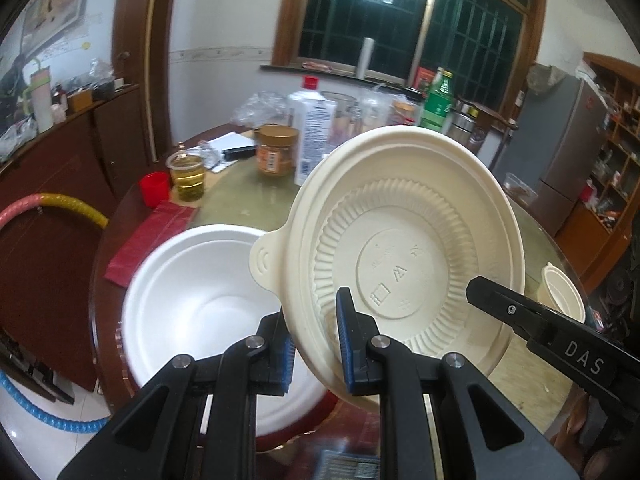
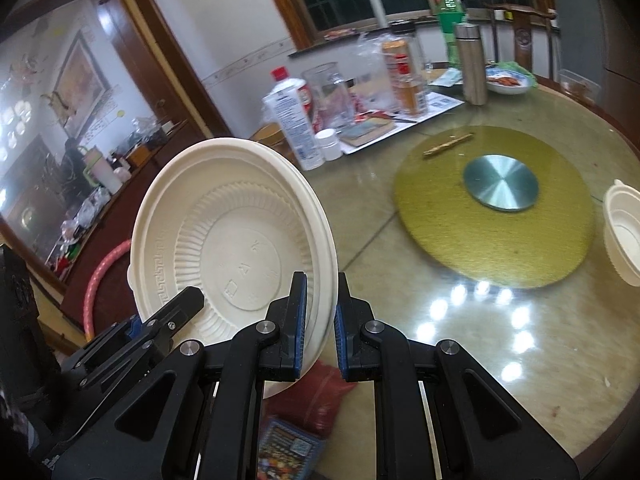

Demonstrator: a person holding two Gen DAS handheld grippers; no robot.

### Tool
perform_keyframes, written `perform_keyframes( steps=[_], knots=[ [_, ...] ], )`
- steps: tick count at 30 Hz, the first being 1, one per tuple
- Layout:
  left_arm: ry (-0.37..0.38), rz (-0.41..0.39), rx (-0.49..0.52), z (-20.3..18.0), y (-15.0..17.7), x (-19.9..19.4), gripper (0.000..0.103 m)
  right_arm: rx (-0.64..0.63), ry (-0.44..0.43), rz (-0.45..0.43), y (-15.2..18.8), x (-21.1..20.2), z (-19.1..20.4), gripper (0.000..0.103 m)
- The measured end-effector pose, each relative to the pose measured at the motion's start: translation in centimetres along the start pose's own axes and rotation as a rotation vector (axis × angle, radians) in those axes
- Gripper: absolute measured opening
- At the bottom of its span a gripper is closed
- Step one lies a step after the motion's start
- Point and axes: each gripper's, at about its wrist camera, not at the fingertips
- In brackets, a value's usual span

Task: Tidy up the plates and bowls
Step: 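Carry the larger beige bowl with the left gripper to the red plate stack, then lower the larger beige bowl into the white bowl and open the left gripper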

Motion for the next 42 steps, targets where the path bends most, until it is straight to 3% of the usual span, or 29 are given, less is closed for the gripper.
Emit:
perform_keyframes(
  steps=[19,42],
  knots=[
    [-0.129,0.017,-0.065,5.8,0.4,-0.6,0.018,-0.089,-0.109,0.099,0.7,4.1,6.3,0.012],
    [-0.168,0.069,-0.067,7.4,1.2,0.7,0.018,-0.090,-0.128,0.190,1.6,7.0,7.0,0.012]
  ],
)
Point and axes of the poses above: each gripper's, at about its wrist camera, not at the fingertips, and x roughly the way its jaws point, z to its left, y to its underside, and after that the axes turned 4 degrees about -y, right-handed
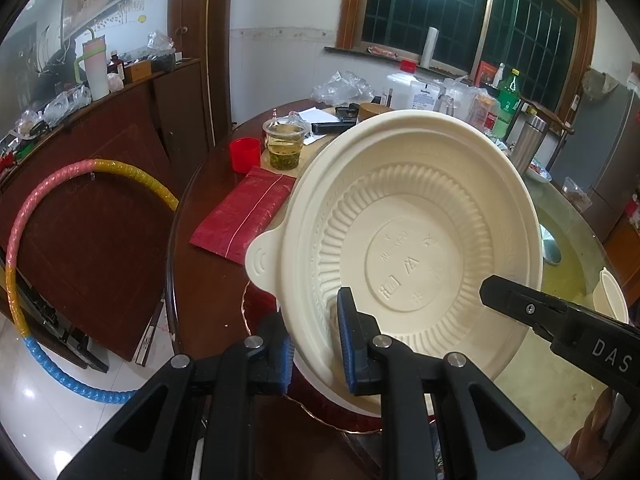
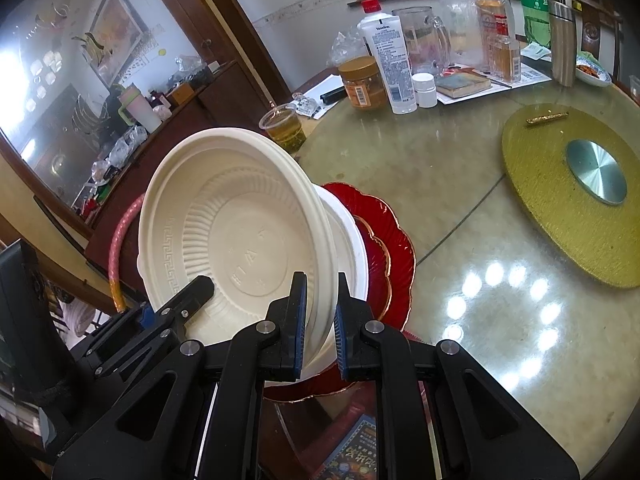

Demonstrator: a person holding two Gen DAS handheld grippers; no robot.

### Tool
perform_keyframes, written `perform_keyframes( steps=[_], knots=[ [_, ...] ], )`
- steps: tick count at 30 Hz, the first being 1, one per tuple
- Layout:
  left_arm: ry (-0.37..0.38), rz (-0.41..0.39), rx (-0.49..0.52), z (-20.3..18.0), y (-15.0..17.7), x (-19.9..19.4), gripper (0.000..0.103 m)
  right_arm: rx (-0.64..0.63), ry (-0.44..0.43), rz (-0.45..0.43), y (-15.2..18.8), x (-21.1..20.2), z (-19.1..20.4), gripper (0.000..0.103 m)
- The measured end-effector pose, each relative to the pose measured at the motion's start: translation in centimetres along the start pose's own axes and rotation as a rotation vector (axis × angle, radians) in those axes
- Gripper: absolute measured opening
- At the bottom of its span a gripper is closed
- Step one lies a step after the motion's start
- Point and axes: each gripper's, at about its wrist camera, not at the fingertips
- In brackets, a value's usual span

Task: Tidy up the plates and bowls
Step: 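Lower the larger beige bowl into the white bowl and open the left gripper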

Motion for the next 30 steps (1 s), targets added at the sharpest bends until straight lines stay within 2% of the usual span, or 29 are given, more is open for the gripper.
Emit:
perform_keyframes(
  steps=[18,28,30],
  knots=[
    [0.005,0.024,-0.002,0.1,0.3,0.8,0.020,-0.006,0.013,0.019,0.1,0.5,0.1,0.012],
    [0.011,0.029,-0.039,0.6,0.2,1.0,0.021,-0.016,0.004,0.027,-0.1,0.6,0.6,0.012],
    [0.013,0.033,-0.045,0.6,0.1,1.0,0.027,-0.011,-0.001,0.030,-0.2,0.6,0.5,0.012]
  ],
)
Point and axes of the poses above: each gripper's, at about its wrist camera, not at the fingertips, and x roughly the way its jaws point, z to its left, y to its underside, and after that the axes turned 4 degrees about -y, right-handed
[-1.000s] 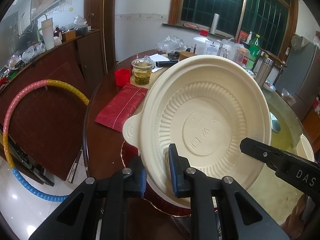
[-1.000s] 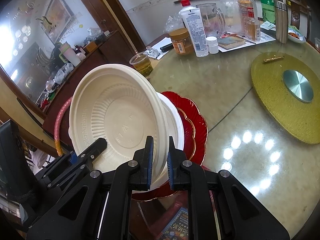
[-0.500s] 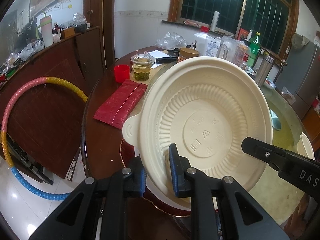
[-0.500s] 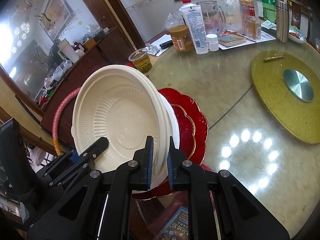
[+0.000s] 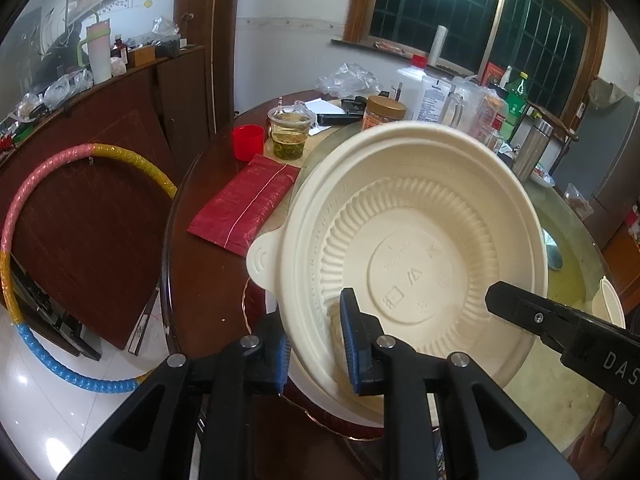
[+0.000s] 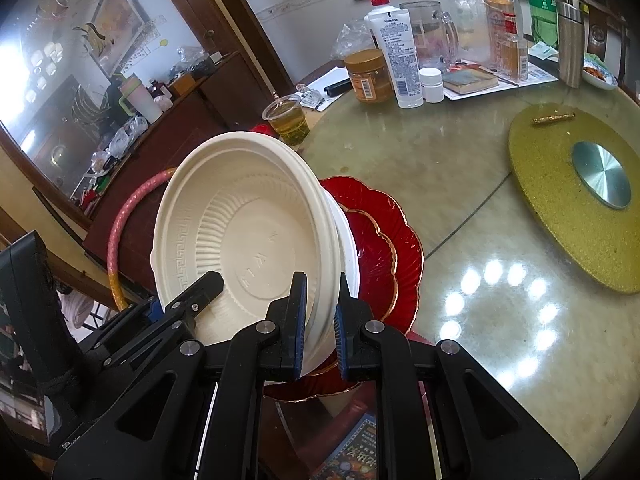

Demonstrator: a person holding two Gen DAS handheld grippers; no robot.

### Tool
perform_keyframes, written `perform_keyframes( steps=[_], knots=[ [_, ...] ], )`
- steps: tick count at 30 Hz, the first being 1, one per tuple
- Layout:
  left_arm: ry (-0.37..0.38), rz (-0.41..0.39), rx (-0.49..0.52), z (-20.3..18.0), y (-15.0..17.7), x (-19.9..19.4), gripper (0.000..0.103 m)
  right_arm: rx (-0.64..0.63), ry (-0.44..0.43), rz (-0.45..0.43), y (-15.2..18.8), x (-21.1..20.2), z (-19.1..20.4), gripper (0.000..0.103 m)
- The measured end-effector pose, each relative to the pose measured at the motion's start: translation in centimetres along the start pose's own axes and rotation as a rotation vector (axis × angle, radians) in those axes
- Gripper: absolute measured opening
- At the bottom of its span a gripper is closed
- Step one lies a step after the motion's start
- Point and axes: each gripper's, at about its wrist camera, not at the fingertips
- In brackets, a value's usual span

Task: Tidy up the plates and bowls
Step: 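Lower the larger beige bowl into the white bowl and open the left gripper, then move the open left gripper to the smaller beige bowl on the table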

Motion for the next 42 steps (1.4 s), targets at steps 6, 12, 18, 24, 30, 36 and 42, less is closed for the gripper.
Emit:
perform_keyframes(
  steps=[6,12,18,24,30,36,42],
  knots=[
    [0.038,-0.010,-0.028,0.3,-0.2,-0.4,0.052,0.020,-0.032,-0.005,-0.3,-0.3,-0.3,0.014],
    [0.016,-0.063,-0.061,0.6,-0.5,-1.4,0.069,0.052,-0.047,-0.032,-0.4,-1.0,-1.0,0.016],
    [0.018,-0.092,-0.091,0.8,-0.7,-2.0,0.070,0.076,-0.072,-0.050,-0.6,-1.3,-1.7,0.019],
    [0.050,-0.191,-0.100,-0.3,-1.1,-4.3,0.073,0.109,-0.103,-0.087,-0.4,-3.0,-3.4,0.019],
    [0.140,-0.274,0.001,-5.4,-1.2,-6.8,0.080,0.210,-0.102,-0.178,0.5,-7.4,-7.9,0.021],
    [0.295,-0.215,0.170,-14.2,-0.5,-6.4,0.080,0.372,-0.041,-0.292,3.3,-13.4,-14.9,0.039],
    [0.429,-0.080,0.348,-23.9,1.4,-4.2,0.080,0.527,0.031,-0.380,6.7,-18.7,-21.5,0.065]
  ],
)
Point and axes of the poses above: each gripper's, at about its wrist camera, not at the fingertips, and x roughly the way its jaws point, z to its left, y to its underside, and after that the axes turned 4 degrees about -y, right-handed
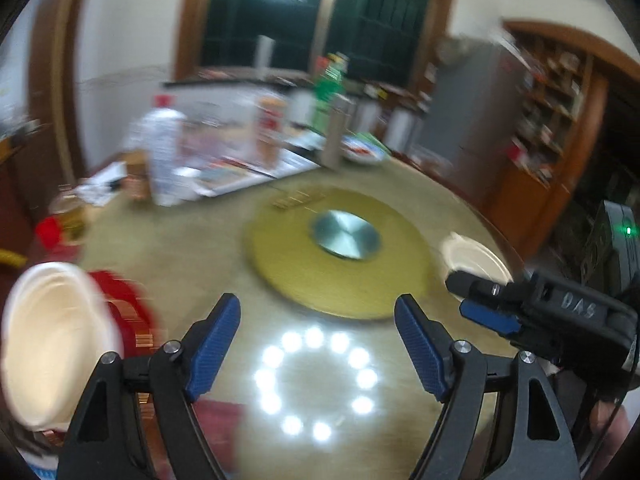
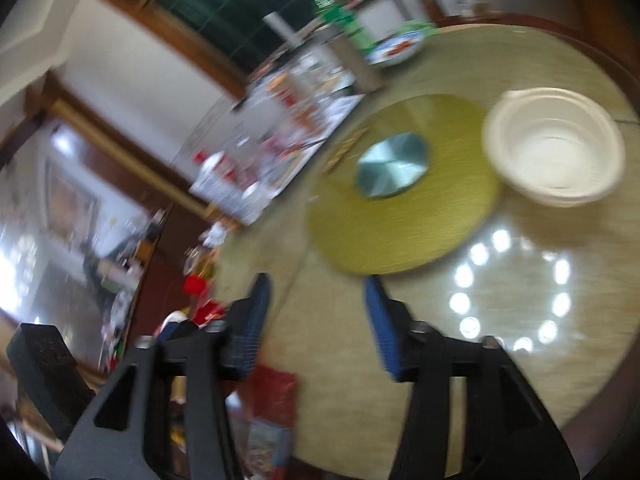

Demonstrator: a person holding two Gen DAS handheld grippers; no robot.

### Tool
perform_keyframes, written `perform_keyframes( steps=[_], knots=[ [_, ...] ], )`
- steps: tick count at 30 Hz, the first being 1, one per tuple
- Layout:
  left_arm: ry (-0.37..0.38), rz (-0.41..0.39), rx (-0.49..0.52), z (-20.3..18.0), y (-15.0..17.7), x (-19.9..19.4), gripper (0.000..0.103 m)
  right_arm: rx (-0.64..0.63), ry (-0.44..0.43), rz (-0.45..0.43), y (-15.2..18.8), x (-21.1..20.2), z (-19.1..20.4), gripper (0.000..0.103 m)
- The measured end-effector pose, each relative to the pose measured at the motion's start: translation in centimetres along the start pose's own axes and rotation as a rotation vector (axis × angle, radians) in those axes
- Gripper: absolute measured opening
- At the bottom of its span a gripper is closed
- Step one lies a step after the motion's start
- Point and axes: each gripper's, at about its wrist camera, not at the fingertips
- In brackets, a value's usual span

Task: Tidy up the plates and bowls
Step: 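Move the open left gripper to the smaller beige bowl on the table, then close the left gripper on the rim of the smaller beige bowl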

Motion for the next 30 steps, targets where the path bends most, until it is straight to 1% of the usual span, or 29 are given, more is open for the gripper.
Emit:
perform_keyframes(
  steps=[1,3,4,5,6,7,8,10,12,15,18,21,23,25,30],
  knots=[
    [0.017,0.023,0.014,-0.9,0.0,0.9,0.080,0.023,0.011,-0.013,-0.2,-0.7,-1.1,0.067],
    [0.060,0.107,0.032,-3.0,-0.1,3.6,0.080,0.084,0.035,-0.035,-1.0,-2.1,-3.7,0.067],
    [0.075,0.125,0.035,-3.5,0.0,4.3,0.080,0.127,0.051,-0.042,-1.3,-2.9,-5.3,0.069],
    [0.092,0.156,0.042,-4.5,-0.1,5.4,0.080,0.160,0.065,-0.048,-1.5,-3.4,-6.4,0.074],
    [0.109,0.185,0.044,-5.3,-0.1,6.4,0.081,0.192,0.080,-0.054,-1.8,-3.9,-7.6,0.075],
    [0.129,0.203,0.043,-5.9,-0.2,7.0,0.082,0.213,0.090,-0.059,-2.0,-4.2,-8.4,0.081],
    [0.146,0.216,0.041,-6.5,-0.3,7.6,0.083,0.249,0.103,-0.070,-2.3,-4.8,-9.7,0.082],
    [0.153,0.244,0.047,-8.0,-0.5,8.8,0.083,0.292,0.122,-0.079,-2.7,-5.3,-11.3,0.082],
    [0.164,0.256,0.057,-9.4,-1.0,10.1,0.083,0.340,0.143,-0.088,-3.3,-6.0,-13.0,0.082],
    [0.158,0.283,0.056,-10.6,-1.5,11.8,0.083,0.399,0.153,-0.107,-4.7,-6.8,-15.3,0.082],
    [0.145,0.305,0.039,-11.5,-1.7,13.3,0.083,0.442,0.141,-0.105,-5.6,-7.0,-16.8,0.082],
    [0.151,0.329,0.025,-12.2,-1.7,14.4,0.083,0.464,0.149,-0.091,-6.6,-6.2,-17.4,0.082],
    [0.159,0.330,0.020,-12.8,-1.8,14.9,0.083,0.476,0.143,-0.082,-7.1,-5.6,-17.7,0.082],
    [0.146,0.324,0.032,-13.3,-1.8,15.3,0.083,0.487,0.152,-0.079,-7.4,-5.1,-18.0,0.082],
    [0.140,0.328,0.047,-14.6,-2.0,16.4,0.083,0.495,0.168,-0.072,-8.2,-4.2,-18.7,0.082]
  ],
)
Point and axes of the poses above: each gripper's, at about its wrist camera, not at the fingertips, and x roughly the way its jaws point, z to its left, y to its underside, and after that the axes turned 4 degrees about -y, right-handed
